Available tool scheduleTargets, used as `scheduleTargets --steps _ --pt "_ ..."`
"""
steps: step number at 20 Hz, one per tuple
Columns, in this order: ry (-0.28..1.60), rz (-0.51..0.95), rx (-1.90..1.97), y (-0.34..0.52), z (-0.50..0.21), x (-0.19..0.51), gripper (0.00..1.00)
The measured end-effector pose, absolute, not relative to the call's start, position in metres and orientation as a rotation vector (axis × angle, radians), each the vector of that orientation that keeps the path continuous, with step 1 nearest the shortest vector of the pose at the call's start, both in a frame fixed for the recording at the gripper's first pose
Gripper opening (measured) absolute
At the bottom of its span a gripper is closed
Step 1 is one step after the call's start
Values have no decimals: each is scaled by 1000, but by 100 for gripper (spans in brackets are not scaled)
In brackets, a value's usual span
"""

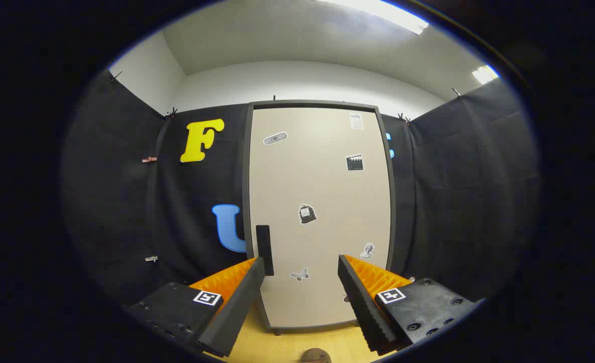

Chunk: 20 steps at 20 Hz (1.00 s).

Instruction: Open the shoe cabinet door, grab the shoes and put them into the shoe cabinet, then close the shoe cabinet door.

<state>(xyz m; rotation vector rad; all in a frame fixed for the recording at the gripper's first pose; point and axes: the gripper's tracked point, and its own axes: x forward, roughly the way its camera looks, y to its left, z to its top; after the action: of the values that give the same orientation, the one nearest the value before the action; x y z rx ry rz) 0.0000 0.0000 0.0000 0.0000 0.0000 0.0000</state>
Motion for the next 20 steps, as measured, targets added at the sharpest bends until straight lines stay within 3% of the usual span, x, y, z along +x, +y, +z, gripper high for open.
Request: scheduleTargets --steps 20 --pt "40 10 12 14 -17 24 96"
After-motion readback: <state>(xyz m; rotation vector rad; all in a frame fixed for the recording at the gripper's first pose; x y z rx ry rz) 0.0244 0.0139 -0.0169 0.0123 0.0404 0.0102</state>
